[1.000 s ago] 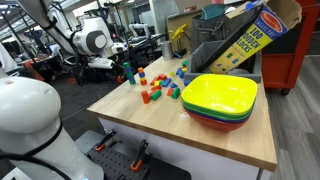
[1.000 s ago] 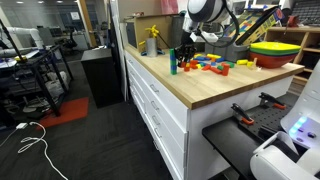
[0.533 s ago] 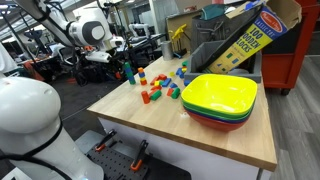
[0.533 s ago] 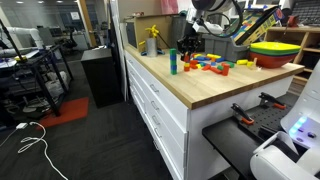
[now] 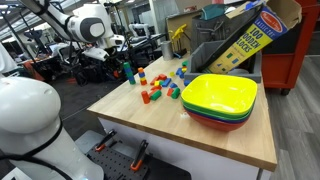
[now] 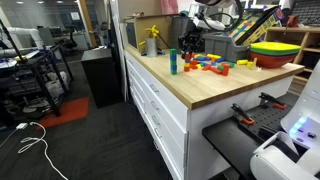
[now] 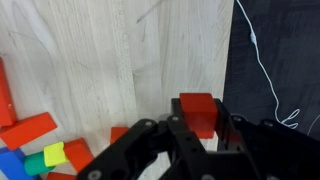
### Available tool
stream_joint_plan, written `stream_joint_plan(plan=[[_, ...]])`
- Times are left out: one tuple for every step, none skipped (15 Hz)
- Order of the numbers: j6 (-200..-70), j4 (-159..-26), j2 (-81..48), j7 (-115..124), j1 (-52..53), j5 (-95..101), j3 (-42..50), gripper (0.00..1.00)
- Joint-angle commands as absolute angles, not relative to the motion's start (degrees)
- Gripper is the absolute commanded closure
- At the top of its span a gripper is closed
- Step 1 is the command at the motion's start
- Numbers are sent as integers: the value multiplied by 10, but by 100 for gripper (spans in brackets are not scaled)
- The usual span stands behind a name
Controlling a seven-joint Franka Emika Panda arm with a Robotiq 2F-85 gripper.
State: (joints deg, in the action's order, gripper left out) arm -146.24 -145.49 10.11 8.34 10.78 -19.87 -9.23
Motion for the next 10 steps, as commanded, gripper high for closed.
stream_joint_plan(plan=[[-1461,-1460,129,97,114,-240,-88,92],[-1461,-1454,108,85,110,-217,-91,67],[-1461,-1454,112,86,111,-224,-90,67],[-1461,-1454,114,86,111,-226,-90,67],[-1461,-1454,116,86,111,-227,-90,67],[-1461,-1454,116,86,111,-227,-90,67],[-1461,-1454,116,86,111,-227,-90,67],[-1461,-1454,116,86,111,-227,-90,67],[-1461,-1454,116,86,111,-227,-90,67],[-1461,-1454,116,86,111,-227,-90,67]])
